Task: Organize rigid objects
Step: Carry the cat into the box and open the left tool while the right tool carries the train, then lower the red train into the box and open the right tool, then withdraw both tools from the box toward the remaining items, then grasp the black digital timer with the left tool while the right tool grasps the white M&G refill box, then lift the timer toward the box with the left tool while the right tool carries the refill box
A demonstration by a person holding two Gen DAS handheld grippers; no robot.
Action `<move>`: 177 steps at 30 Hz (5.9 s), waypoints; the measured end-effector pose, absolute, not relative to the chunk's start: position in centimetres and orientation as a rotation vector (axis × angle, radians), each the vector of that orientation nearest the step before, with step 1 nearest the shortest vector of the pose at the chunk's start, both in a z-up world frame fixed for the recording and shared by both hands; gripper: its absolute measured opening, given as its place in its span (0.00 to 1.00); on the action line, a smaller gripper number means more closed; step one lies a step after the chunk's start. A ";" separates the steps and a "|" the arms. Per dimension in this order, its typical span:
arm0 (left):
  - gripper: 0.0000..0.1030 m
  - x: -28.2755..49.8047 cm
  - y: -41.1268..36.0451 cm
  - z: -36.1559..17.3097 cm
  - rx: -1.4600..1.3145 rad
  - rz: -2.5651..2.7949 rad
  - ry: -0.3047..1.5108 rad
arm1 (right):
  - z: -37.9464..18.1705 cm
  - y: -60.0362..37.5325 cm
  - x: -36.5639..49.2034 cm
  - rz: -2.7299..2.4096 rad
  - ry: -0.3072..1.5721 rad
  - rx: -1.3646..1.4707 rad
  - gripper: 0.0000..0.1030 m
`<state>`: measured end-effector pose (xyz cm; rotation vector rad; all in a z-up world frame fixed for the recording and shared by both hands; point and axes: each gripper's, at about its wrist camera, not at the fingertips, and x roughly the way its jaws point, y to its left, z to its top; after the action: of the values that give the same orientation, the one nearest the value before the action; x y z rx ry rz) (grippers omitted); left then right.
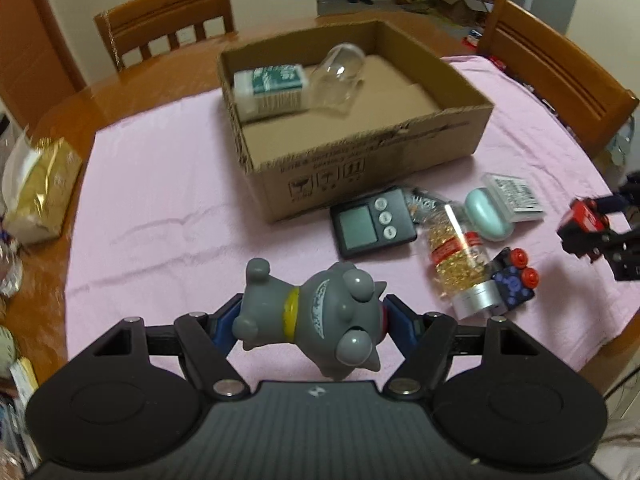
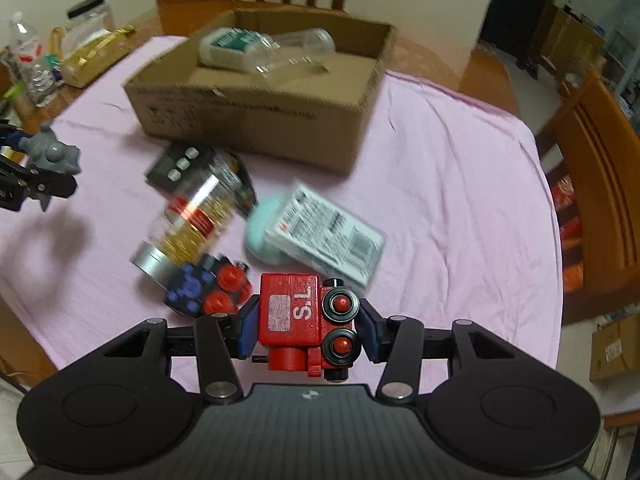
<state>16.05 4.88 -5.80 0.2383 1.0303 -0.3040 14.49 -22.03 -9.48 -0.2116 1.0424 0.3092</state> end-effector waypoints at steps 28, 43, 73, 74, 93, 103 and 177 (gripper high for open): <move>0.90 28.2 1.3 -2.8 0.173 -0.229 0.799 | -2.8 -17.6 23.4 0.446 0.858 -0.279 0.53; 0.97 24.3 4.5 -3.3 0.066 -0.103 0.807 | -2.3 -16.6 26.9 0.442 0.838 -0.296 0.53; 0.97 19.2 7.4 -2.7 0.095 -0.004 0.768 | -2.6 -10.6 28.8 0.481 0.819 -0.279 1.00; 0.97 19.2 7.4 -2.7 0.096 -0.008 0.768 | -2.6 -10.9 28.4 0.466 0.819 -0.274 1.00; 0.97 18.0 4.1 -5.9 0.160 -0.156 0.858 | -9.6 -17.3 17.1 0.195 0.911 -0.185 1.00; 0.97 20.4 0.8 -9.1 0.138 -0.245 0.907 | -12.3 -21.1 16.1 0.063 0.945 -0.024 1.00; 0.68 23.2 2.5 -14.0 0.145 -0.229 1.046 | -16.5 -24.1 19.4 0.069 0.977 -0.122 0.95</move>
<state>23.25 2.52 -14.02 0.1447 1.0456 -0.2287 19.39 -24.09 -16.53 -0.1216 0.9770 0.0689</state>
